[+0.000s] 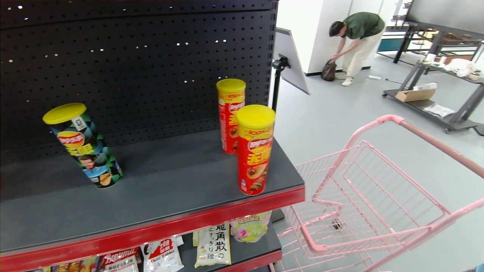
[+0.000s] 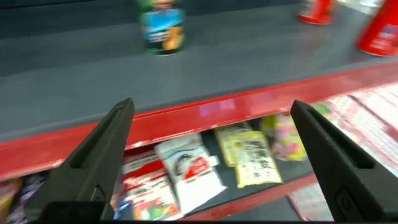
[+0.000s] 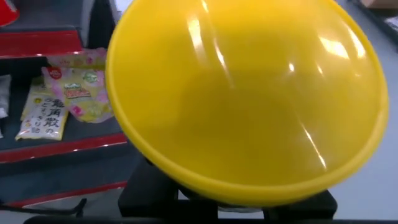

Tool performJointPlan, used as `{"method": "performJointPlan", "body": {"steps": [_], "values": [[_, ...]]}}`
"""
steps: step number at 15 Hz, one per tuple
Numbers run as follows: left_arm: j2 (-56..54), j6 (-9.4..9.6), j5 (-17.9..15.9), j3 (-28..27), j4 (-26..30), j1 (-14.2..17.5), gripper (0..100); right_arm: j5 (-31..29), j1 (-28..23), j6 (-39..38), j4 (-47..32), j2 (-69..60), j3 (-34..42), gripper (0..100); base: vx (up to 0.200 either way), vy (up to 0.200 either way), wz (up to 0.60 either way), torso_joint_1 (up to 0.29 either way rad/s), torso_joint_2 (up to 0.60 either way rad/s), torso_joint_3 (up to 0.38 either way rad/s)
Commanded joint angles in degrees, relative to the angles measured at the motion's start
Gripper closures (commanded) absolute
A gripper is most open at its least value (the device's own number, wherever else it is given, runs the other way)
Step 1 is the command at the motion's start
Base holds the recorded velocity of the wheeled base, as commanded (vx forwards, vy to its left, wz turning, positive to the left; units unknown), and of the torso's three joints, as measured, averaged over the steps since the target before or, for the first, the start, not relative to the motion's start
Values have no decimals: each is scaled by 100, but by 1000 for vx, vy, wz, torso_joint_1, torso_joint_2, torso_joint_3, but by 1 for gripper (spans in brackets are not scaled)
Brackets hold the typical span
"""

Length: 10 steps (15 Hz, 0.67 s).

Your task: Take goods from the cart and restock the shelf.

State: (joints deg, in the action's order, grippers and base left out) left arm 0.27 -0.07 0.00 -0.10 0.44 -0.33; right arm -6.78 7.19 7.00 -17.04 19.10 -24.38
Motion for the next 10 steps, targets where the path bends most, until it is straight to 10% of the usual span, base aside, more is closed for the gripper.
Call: {"method": "performJointPlan", "body": {"steps": [1,10], "values": [[0,-1,0,1,0,-2,0,1,1,3,8,15,39,100,0,0,600,17,2,2],[0,-1,-9,1,0,-2,0,27,19,3,-1,-864,592,100,0,0,200,1,2,0]]}}
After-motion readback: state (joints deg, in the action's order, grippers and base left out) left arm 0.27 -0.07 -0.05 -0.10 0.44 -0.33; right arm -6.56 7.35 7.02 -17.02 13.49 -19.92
